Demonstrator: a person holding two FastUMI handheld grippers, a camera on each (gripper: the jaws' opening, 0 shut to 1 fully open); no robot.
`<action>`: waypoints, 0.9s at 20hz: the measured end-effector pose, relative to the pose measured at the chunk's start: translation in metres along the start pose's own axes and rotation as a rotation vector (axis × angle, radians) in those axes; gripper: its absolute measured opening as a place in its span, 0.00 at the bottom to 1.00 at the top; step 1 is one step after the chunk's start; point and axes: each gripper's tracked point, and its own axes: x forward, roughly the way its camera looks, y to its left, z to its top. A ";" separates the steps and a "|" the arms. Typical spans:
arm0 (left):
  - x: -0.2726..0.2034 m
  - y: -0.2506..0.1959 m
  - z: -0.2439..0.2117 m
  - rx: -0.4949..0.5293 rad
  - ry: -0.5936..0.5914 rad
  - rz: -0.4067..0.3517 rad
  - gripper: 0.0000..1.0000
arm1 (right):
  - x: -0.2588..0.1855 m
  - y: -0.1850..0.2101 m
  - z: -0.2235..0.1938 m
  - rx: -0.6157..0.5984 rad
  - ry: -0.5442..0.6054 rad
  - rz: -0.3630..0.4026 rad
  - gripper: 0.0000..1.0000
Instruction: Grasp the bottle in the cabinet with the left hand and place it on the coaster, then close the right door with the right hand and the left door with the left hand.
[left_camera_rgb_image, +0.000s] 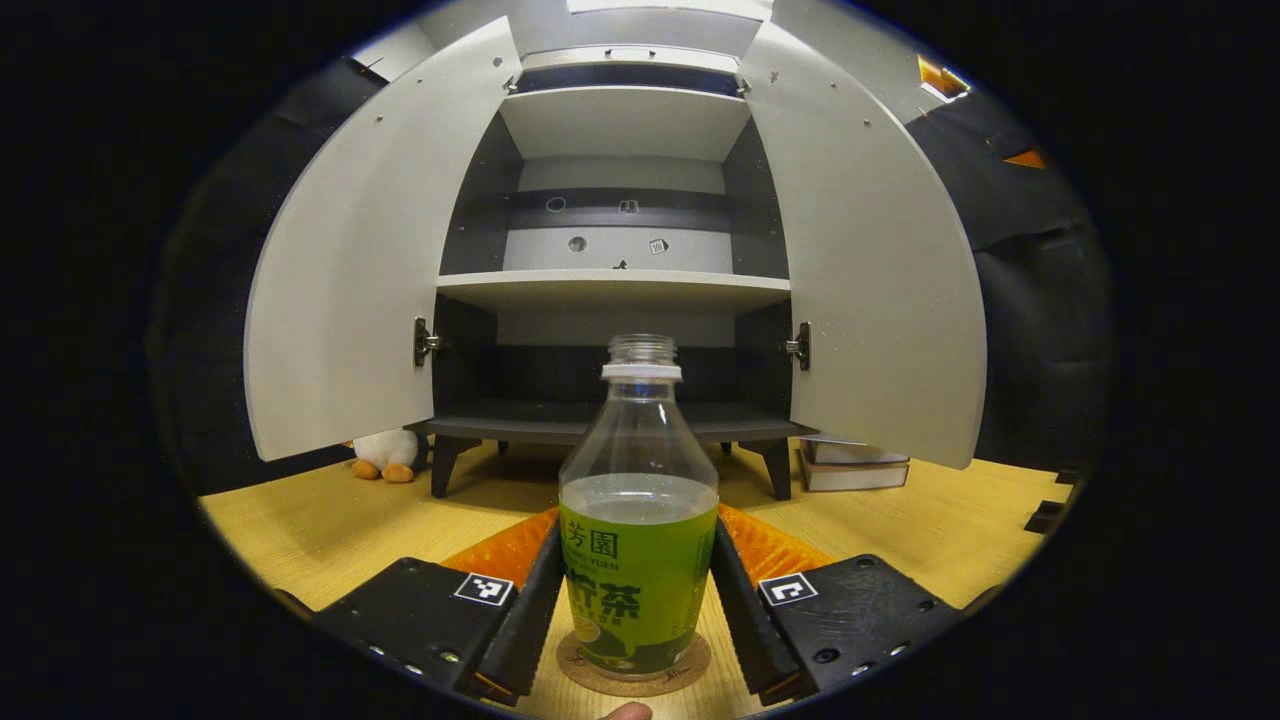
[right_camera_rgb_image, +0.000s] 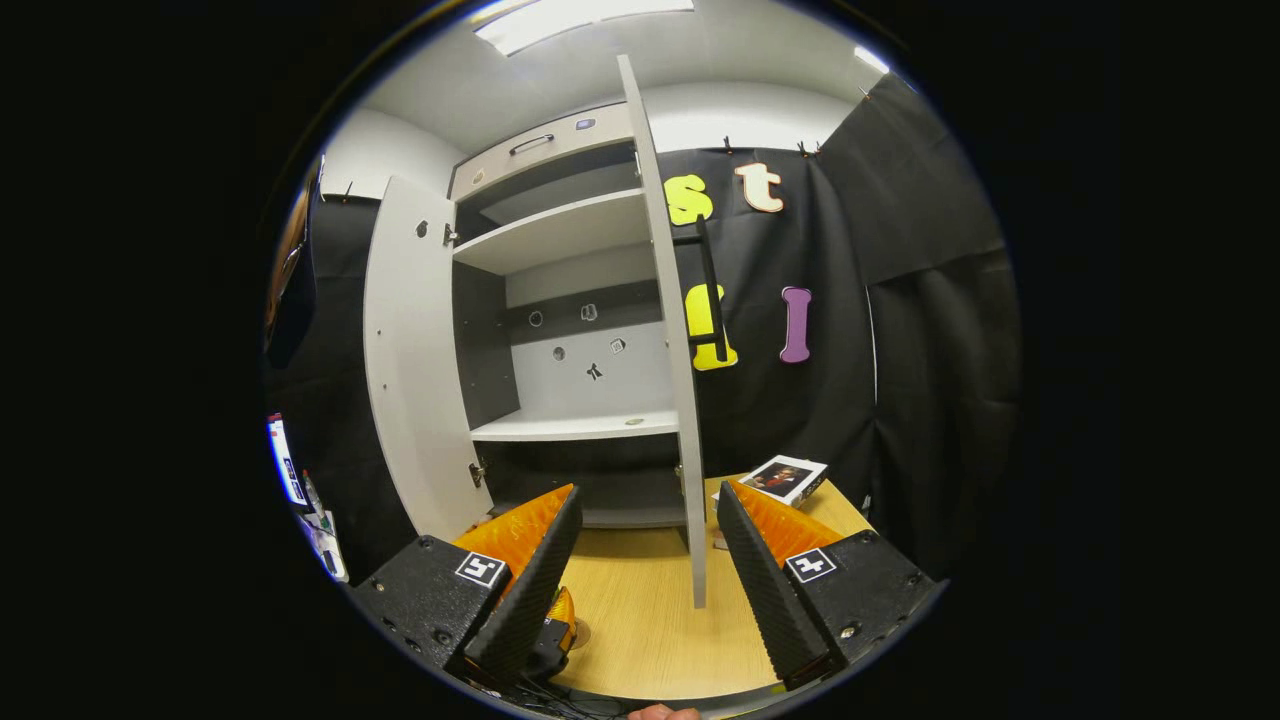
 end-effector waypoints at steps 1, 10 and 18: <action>-0.001 -0.001 0.000 -0.002 0.001 -0.001 0.74 | -0.001 -0.001 0.000 0.003 0.000 -0.003 0.84; 0.001 -0.008 -0.013 -0.029 0.050 -0.036 0.95 | 0.003 -0.008 -0.004 0.017 0.013 -0.011 0.84; 0.003 -0.003 -0.002 -0.014 0.035 -0.023 0.96 | 0.005 -0.013 -0.006 0.022 0.013 -0.016 0.84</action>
